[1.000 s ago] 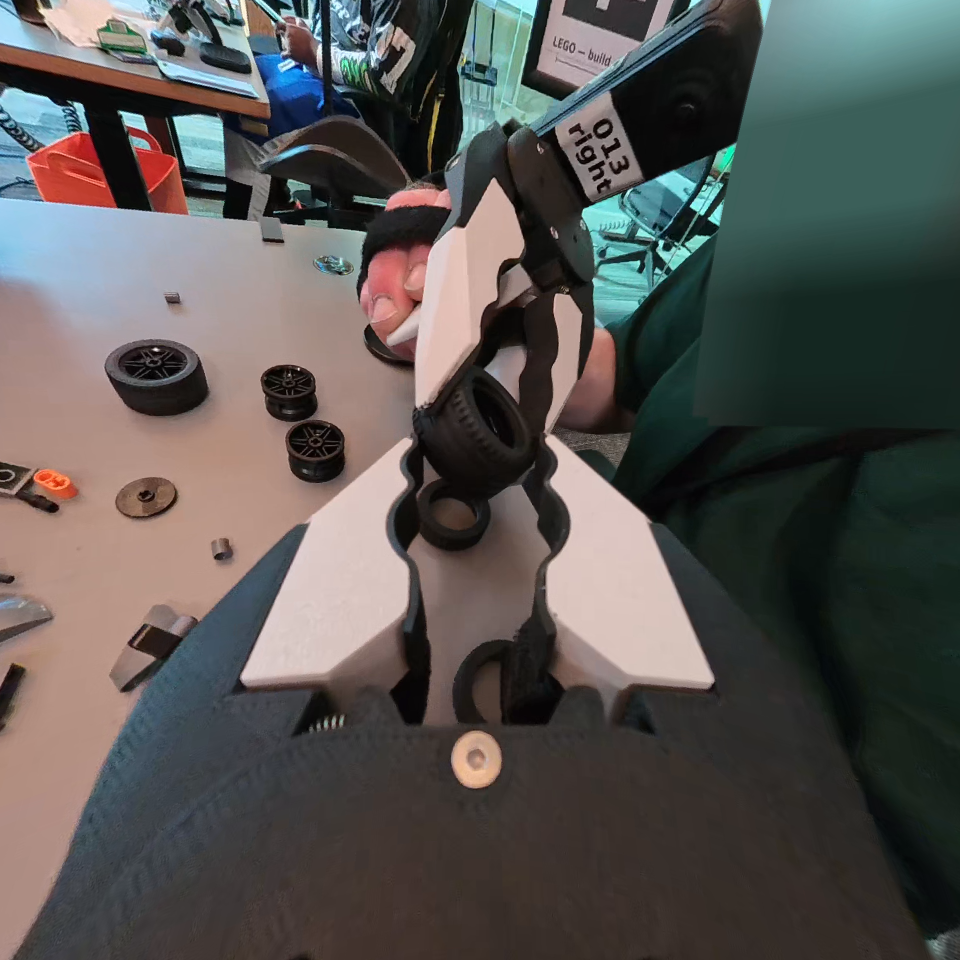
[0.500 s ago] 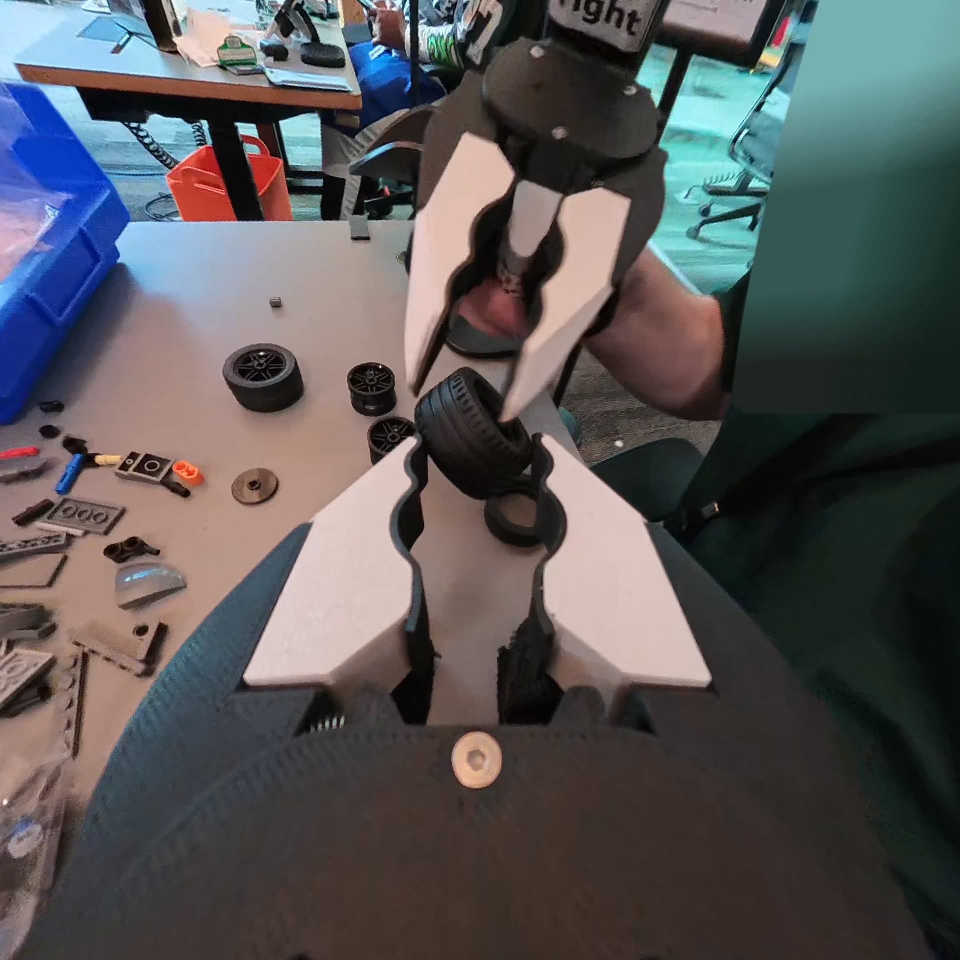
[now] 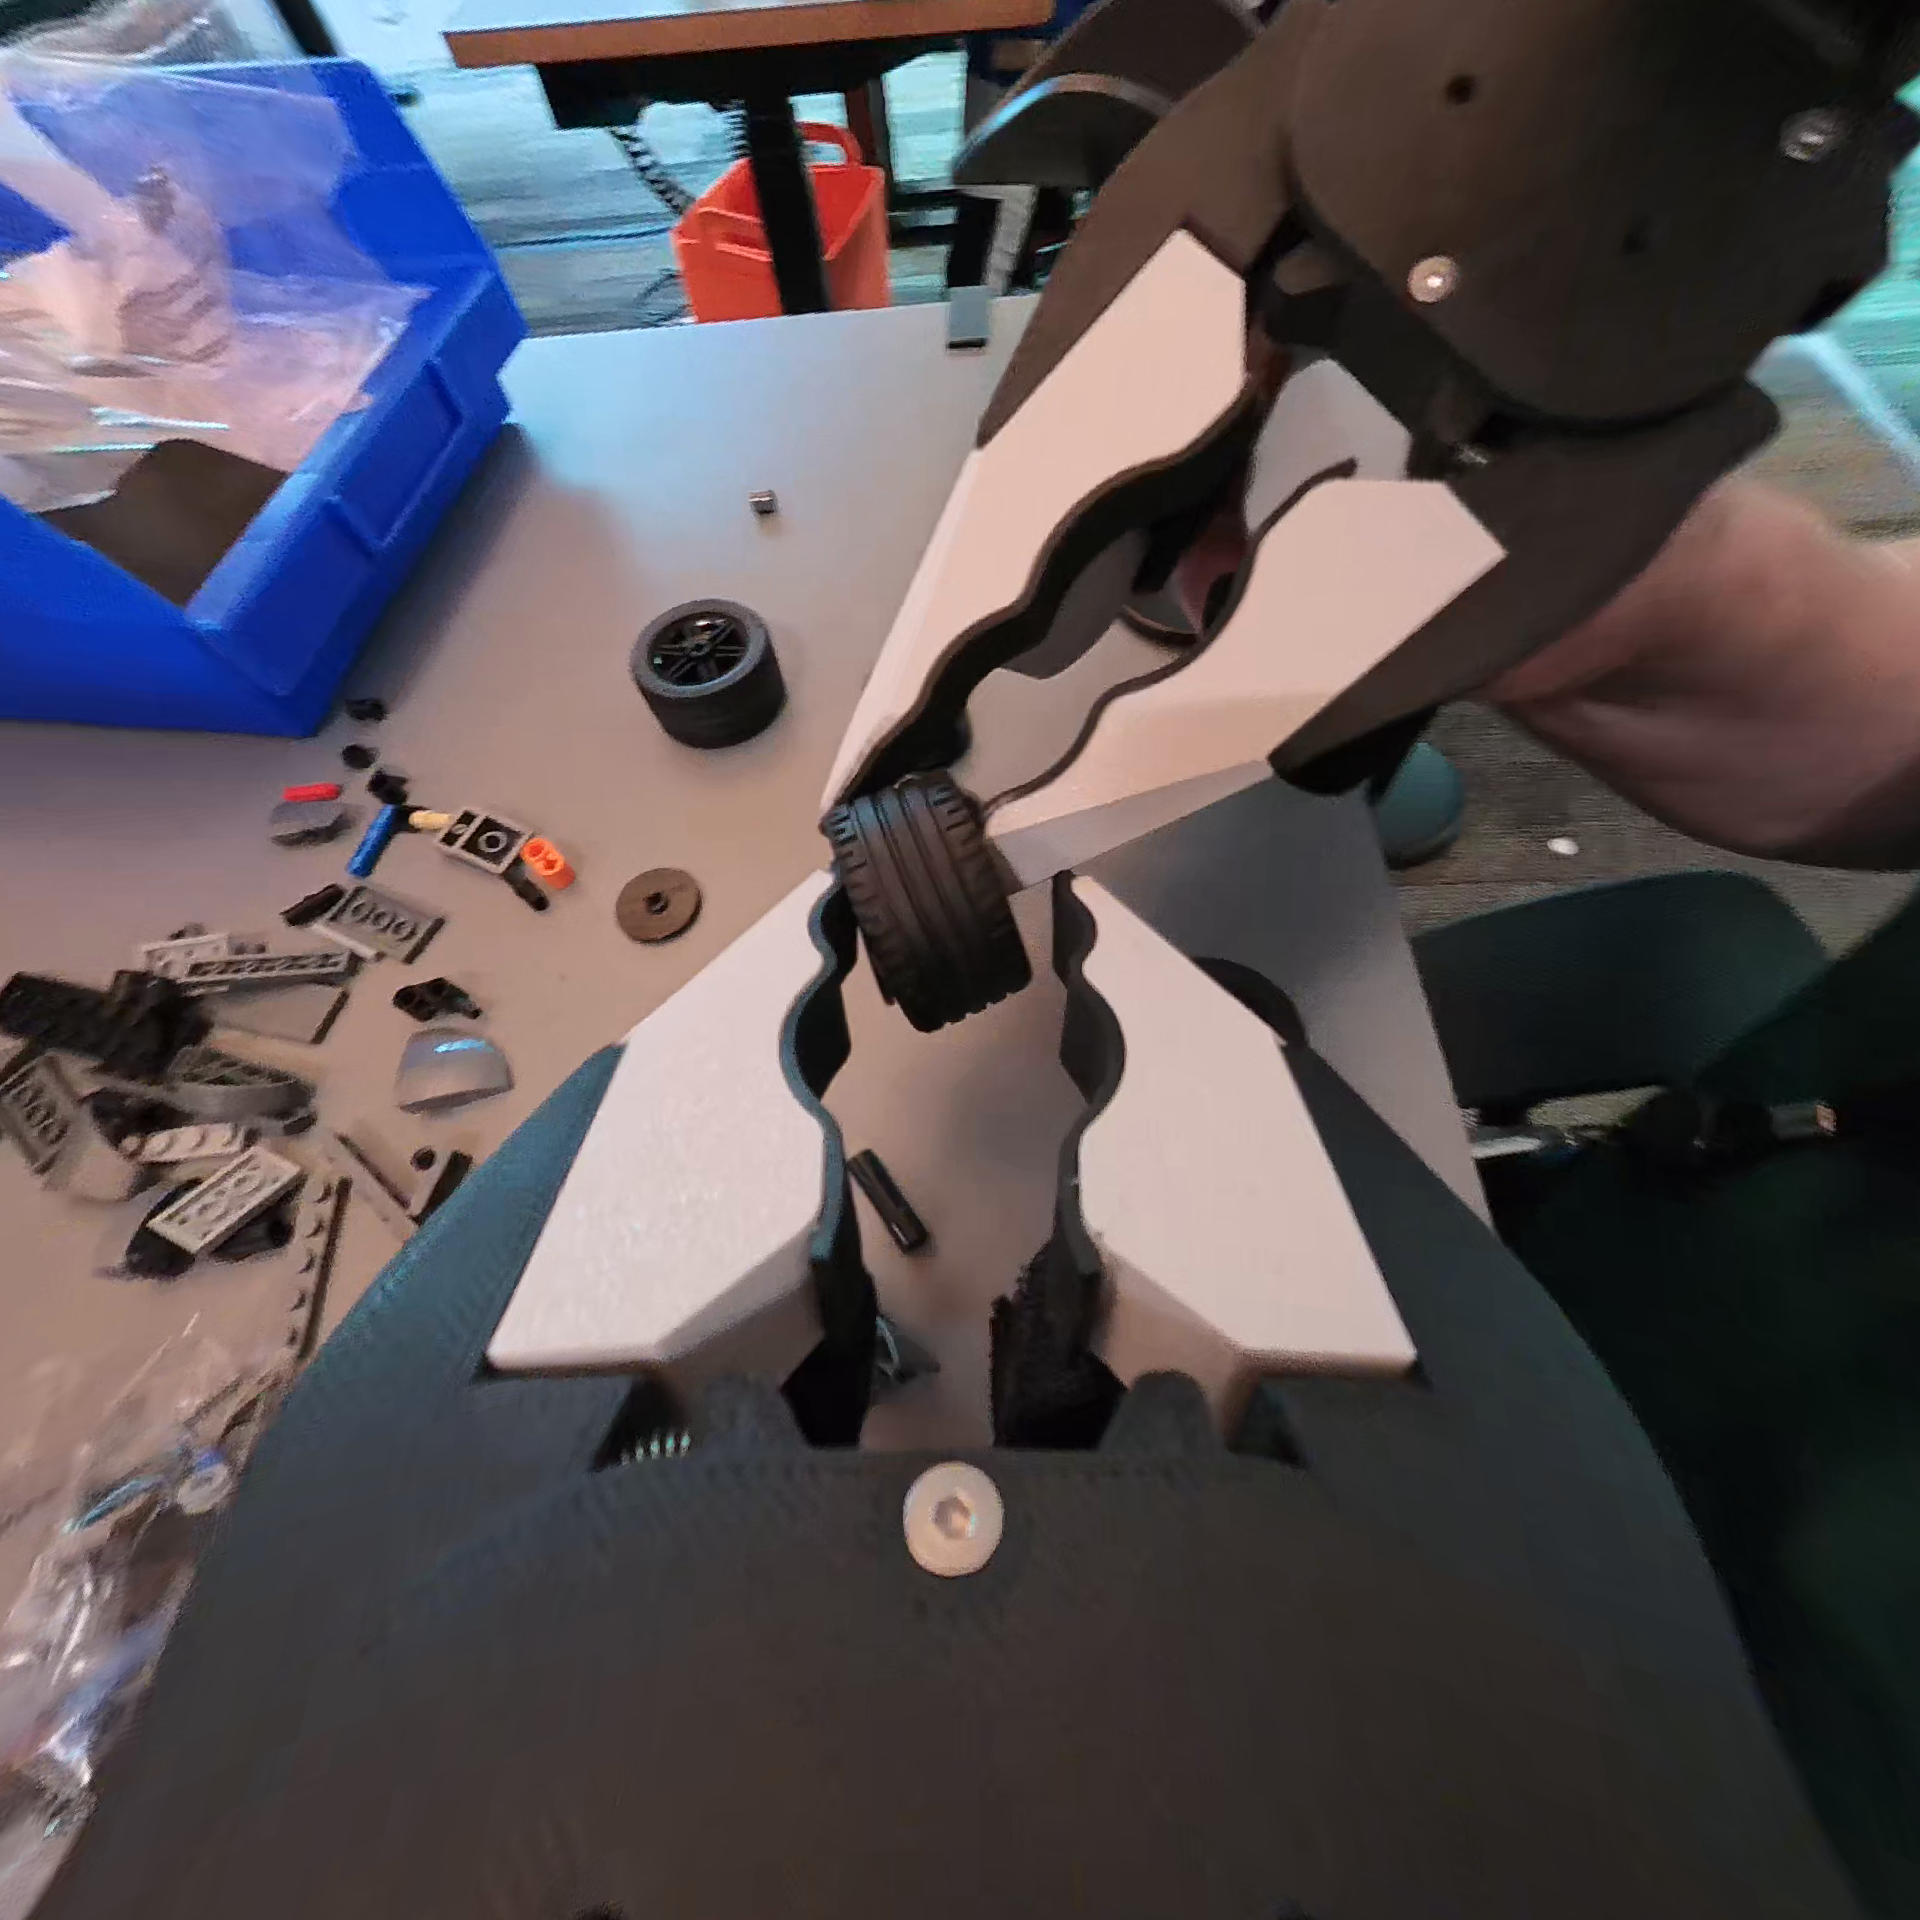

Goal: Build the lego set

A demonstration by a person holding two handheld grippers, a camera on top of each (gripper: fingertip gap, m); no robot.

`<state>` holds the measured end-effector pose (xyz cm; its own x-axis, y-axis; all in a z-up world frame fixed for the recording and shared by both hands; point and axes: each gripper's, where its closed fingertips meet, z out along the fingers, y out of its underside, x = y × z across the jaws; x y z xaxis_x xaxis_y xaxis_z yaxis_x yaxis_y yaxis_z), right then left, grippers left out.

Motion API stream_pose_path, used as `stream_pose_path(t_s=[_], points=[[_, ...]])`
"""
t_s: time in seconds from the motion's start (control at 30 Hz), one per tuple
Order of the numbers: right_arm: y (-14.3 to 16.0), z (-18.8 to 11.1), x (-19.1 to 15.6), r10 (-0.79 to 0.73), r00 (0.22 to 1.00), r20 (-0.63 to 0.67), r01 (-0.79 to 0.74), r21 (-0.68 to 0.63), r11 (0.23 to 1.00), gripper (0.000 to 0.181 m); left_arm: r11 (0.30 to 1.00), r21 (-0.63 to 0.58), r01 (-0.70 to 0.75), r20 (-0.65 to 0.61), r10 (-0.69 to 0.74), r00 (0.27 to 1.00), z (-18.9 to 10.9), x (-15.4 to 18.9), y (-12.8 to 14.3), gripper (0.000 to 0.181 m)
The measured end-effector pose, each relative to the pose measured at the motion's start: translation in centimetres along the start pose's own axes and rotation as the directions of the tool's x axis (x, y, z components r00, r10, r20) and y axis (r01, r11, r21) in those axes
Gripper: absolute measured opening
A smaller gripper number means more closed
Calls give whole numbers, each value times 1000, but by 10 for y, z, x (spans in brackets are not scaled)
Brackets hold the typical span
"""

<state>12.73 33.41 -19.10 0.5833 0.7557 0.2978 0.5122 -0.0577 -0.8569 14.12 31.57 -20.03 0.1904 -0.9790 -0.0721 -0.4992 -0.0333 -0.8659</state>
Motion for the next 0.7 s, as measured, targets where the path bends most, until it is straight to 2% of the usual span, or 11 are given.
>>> stream_pose_path(t_s=[0.13, 0.2, 0.43, 0.7], points=[[-1, 1, 5, -11, 998, -58, 13, 38, 999, 14, 998, -36, -43, 117, 47, 992, -2, -8, 0, 35], [0, -2, 12, -26, 996, -91, 29, 33, 999, 14, 999, -3, -39, 175, 38, 984, -9, -14, -7, 30], [4, -6, 10, -47, 995, -88, 46, -13, 999, 14, 998, -66, 3, 178, 9, 984, -5, -10, -3, 26], [26, 9, 11, -30, 998, -53, 21, -171, 985, 12, 988, -131, 78, 181, -53, 982, 10, -15, 14, 23]])
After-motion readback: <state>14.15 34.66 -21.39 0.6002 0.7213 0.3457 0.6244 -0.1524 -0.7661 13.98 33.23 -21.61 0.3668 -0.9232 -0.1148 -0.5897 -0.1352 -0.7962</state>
